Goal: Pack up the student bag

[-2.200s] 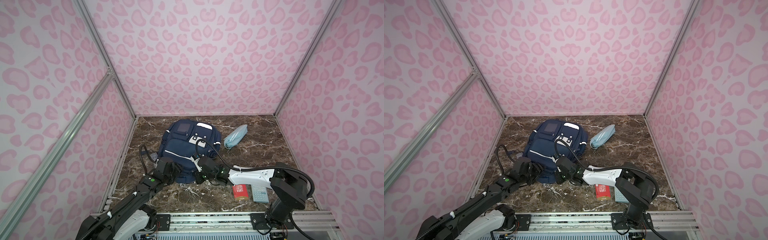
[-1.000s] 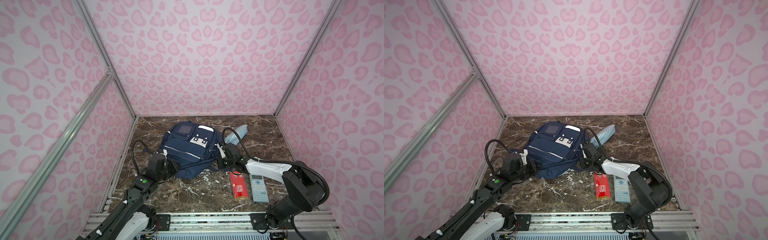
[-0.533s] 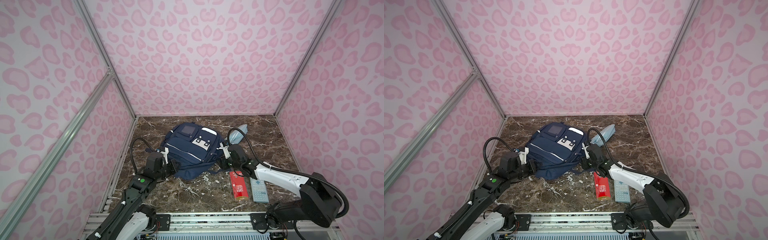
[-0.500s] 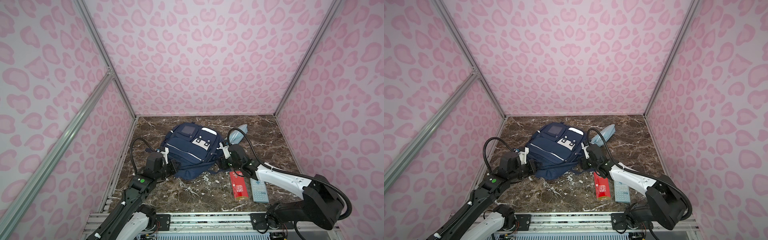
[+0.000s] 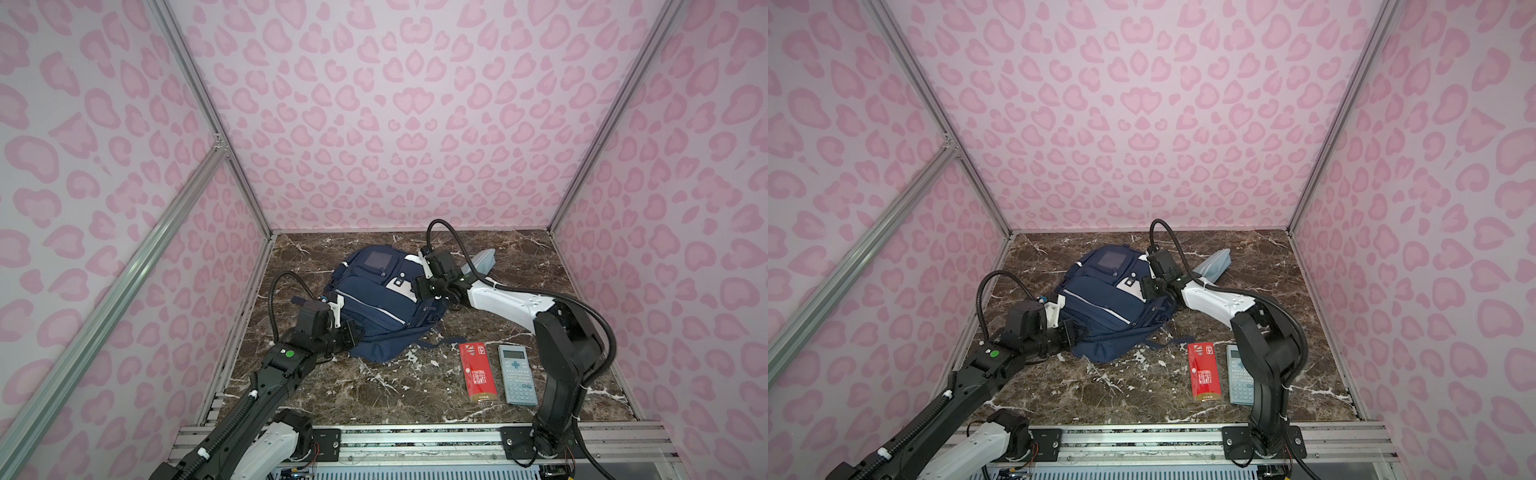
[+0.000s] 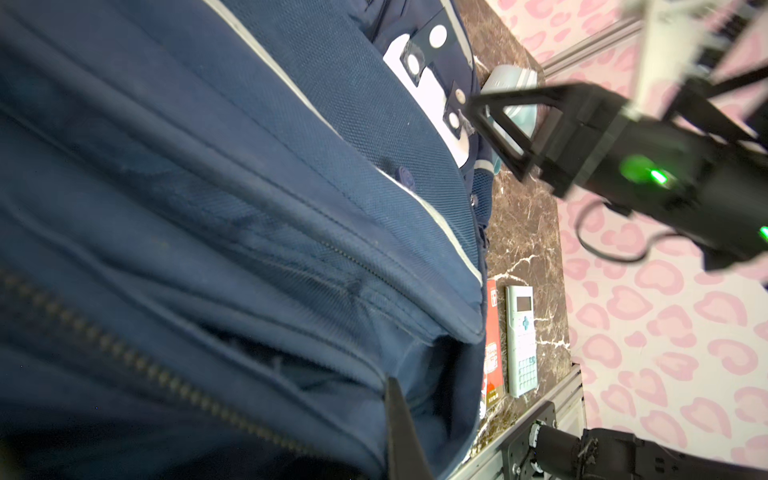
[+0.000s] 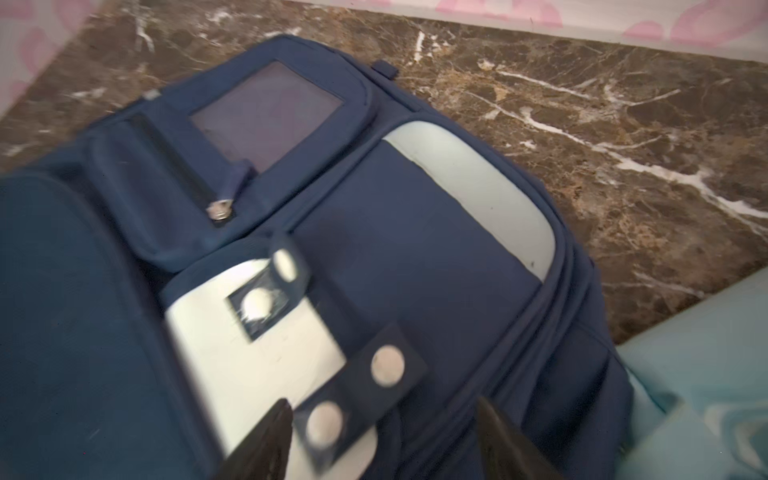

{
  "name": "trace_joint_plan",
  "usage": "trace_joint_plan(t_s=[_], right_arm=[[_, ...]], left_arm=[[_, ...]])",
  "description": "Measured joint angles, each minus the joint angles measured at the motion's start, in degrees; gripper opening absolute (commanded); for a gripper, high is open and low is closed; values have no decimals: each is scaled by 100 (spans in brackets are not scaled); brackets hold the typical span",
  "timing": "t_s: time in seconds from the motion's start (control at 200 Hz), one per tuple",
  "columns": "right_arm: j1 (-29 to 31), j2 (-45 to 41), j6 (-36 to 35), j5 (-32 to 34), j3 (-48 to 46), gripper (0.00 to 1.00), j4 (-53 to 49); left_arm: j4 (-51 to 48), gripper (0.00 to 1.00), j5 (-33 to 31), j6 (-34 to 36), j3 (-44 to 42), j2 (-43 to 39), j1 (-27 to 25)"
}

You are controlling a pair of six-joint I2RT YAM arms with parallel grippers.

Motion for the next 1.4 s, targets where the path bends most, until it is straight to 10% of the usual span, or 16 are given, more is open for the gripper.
trace_joint_plan(t_s=[0.535, 0.74, 0.965, 1.21, 1.405], right_arm=[[597, -229, 321, 568, -649, 41, -173], [804, -570, 358, 496, -1082, 43, -199], [957, -1019, -133, 376, -1272, 71, -498], [1049, -1556, -1307, 240, -1613, 73, -931], [1064, -1484, -1825, 247, -1668, 71, -981]], left_arm=[[63, 4, -1836, 240, 981, 1670, 538], [442, 25, -2258, 378, 1519, 2614, 540], [599, 35, -2496, 629, 1987, 3526, 544], [796, 92, -2667, 885, 2367, 3777, 540], [623, 95, -2918, 1034, 2413, 3283, 527]])
